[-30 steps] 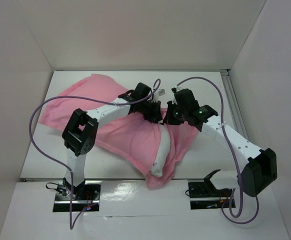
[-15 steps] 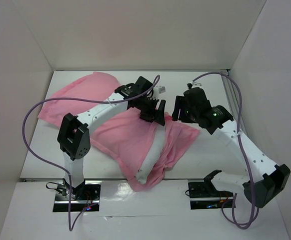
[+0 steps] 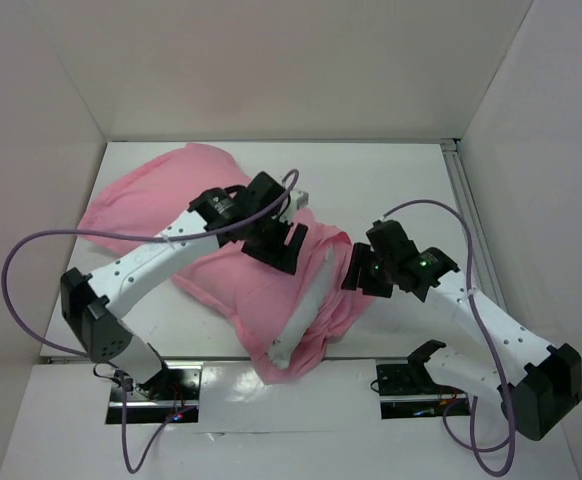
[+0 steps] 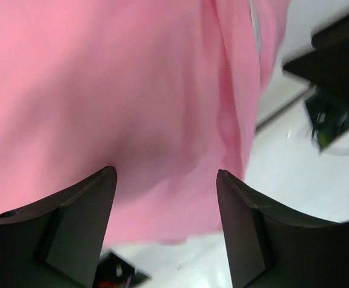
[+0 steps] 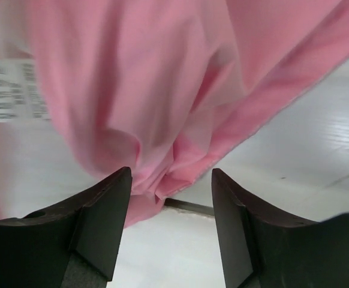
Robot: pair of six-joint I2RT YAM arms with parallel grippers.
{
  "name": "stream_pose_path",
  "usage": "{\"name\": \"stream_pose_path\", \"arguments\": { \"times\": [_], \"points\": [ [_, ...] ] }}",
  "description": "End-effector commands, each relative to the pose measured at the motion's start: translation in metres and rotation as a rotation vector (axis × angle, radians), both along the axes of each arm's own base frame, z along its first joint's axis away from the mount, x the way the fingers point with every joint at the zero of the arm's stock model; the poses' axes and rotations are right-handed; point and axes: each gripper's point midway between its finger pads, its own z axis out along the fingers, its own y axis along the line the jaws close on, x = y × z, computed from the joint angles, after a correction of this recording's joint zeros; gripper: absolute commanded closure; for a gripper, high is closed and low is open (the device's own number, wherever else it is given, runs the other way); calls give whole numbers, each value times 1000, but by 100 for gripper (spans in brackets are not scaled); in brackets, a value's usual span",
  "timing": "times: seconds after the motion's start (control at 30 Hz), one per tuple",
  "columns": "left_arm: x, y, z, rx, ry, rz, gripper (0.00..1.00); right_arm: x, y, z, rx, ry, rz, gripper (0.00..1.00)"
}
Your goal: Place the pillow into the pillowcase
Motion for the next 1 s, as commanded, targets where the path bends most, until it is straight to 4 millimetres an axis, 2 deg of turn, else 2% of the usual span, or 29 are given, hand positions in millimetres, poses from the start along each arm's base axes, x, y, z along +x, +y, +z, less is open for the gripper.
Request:
{"name": "stream_pose_path", "arguments": {
  "times": [0.0, 0.07, 0.1, 0.13, 0.17, 0.2, 0.23, 0.27, 0.3, 0.33, 0.37, 0.4, 0.43, 0.47, 0.5, 0.53, 0.57, 0.6, 0.63, 0.67, 0.7, 0.77, 0.87, 0.9, 0.97],
  "points": [
    [-56, 10, -14, 93, 62, -44, 18, 5, 30, 0, 142, -4, 32, 36],
    [-81, 8, -25, 114, 99, -52, 17, 15, 39, -3, 171, -27, 44, 35],
    [-101, 2, -30, 127, 117, -91, 17, 20, 43, -10, 164, -17, 43, 36],
    [-111, 6, -44, 167, 138, -85, 20, 29, 47, -9, 168, -48, 61, 42],
    [-123, 2, -49, 165, 171, -84, 29, 37, 48, -9, 152, -70, 56, 45],
    [-130, 0, -55, 159, 195, -92, 34, 48, 45, -17, 107, -79, 37, 50],
    [-136, 4, -66, 174, 226, -90, 38, 58, 44, -16, 83, -103, 27, 53],
    [-141, 1, -69, 164, 243, -109, 40, 70, 44, -8, 55, -141, 37, 61],
    [-141, -1, -72, 158, 240, -109, 40, 82, 41, -12, 22, -147, 19, 64],
    [-136, -5, -72, 144, 216, -104, 39, 93, 35, -10, -18, -176, -9, 67],
    [-125, -1, -78, 184, 174, -65, 39, 107, 33, -1, -21, -215, -28, 67],
    [-114, -2, -78, 198, 142, -38, 37, 116, 24, -1, -42, -234, -39, 67],
    [-95, -3, -87, 219, 136, 8, 36, 126, 21, 2, -42, -252, -52, 67],
    [-78, -16, -81, 179, 108, 17, 36, 137, 19, 8, -27, -277, -55, 67],
    [-59, -18, -82, 184, 73, 58, 35, 150, 9, 18, -29, -301, -73, 67],
    [-38, -18, -83, 178, 60, 83, 35, 157, 6, 17, -35, -296, -75, 65],
    [-19, -31, -69, 136, 25, 92, 36, 161, 7, 21, -25, -295, -65, 57],
    [-8, -33, -77, 160, 38, 102, 37, 170, 6, 34, -18, -314, -75, 53],
    [4, -35, -72, 146, 28, 103, 37, 170, 5, 38, -26, -318, -65, 51],
    [7, -37, -68, 145, 21, 94, 37, 167, 6, 37, -23, -306, -57, 49],
    [15, -41, -55, 118, 2, 104, 37, 165, 6, 39, -22, -307, -57, 47],
    [14, -43, -50, 115, 3, 76, 34, 156, 3, 40, -16, -301, -66, 38],
    [1, -52, -39, 78, 43, 34, 22, 143, 2, 27, 25, -263, -84, 37],
    [-3, -61, -32, 53, 42, 23, 20, 143, 4, 28, 47, -278, -87, 37],
    [-17, -74, -27, 37, 56, -2, 11, 141, 4, 17, 47, -251, -98, 37]
  ]
}}
